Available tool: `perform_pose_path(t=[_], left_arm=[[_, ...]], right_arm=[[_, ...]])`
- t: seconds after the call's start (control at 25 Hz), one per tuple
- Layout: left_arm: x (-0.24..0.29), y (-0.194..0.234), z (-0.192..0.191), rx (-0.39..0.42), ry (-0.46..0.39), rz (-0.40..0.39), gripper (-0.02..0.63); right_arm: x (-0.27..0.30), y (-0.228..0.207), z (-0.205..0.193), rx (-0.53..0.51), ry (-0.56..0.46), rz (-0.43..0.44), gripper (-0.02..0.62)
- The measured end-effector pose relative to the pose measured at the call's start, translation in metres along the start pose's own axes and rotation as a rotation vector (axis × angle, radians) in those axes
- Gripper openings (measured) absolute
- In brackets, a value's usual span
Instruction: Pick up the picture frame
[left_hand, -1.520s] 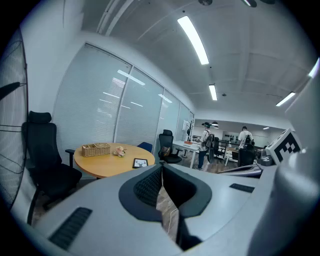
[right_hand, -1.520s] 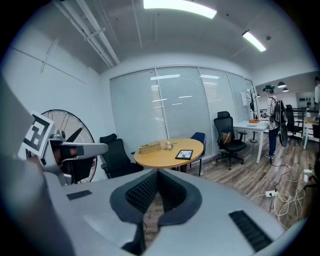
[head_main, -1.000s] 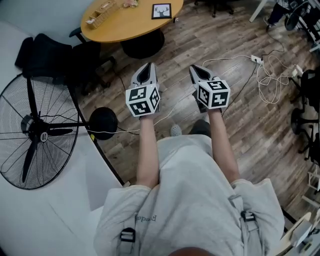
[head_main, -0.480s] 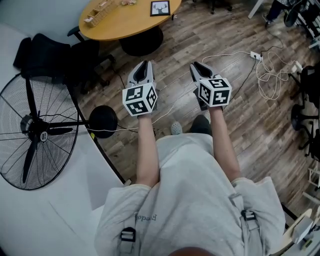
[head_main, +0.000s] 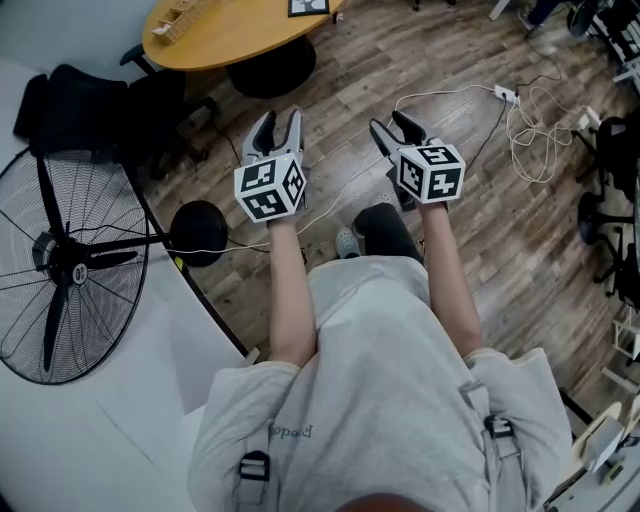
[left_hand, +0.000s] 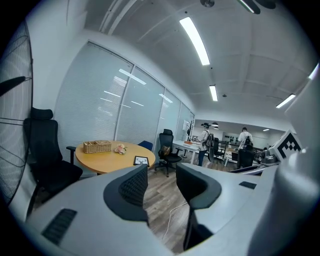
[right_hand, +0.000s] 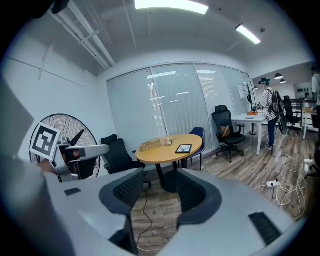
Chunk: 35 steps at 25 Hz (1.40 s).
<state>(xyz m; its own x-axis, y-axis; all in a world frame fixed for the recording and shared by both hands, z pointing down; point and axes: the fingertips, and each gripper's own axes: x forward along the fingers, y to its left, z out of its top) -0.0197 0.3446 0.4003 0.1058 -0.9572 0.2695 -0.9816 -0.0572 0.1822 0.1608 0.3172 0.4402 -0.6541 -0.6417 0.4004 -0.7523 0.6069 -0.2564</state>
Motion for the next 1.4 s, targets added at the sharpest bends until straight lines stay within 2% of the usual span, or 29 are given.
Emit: perform_pose_path(t=[0.28,0.6,0.76,0.88,1.04,1.4], left_arm=[[0.012,0.005,0.001,0.009,0.006,0.034,0.193],[0.044,0.021,0.005,0.029,0.049,0.045,0.192],[0.068,0.029,0.017,0.001,-0.013,0.055,0.184],[0.092,0.032,0.025,0.002,-0.022,0.06,0.183],[0.131,0.041,0.039,0.009,-0.016,0.069,0.183],[0.206,0.048,0.095,0.05,-0.015,0.11,0.183]], right_arm=[[0.011,-0.015,0.003,0.003,0.009,-0.002,0.202],[0.043,-0.035,0.015,0.036,0.021,-0.006,0.202],[0.061,-0.056,0.022,0.054,0.027,-0.009,0.202],[0.075,-0.077,0.03,0.073,0.029,-0.012,0.202],[0.104,-0.103,0.05,0.095,0.017,-0.005,0.202],[0.158,-0.167,0.123,0.154,-0.044,0.017,0.202]])
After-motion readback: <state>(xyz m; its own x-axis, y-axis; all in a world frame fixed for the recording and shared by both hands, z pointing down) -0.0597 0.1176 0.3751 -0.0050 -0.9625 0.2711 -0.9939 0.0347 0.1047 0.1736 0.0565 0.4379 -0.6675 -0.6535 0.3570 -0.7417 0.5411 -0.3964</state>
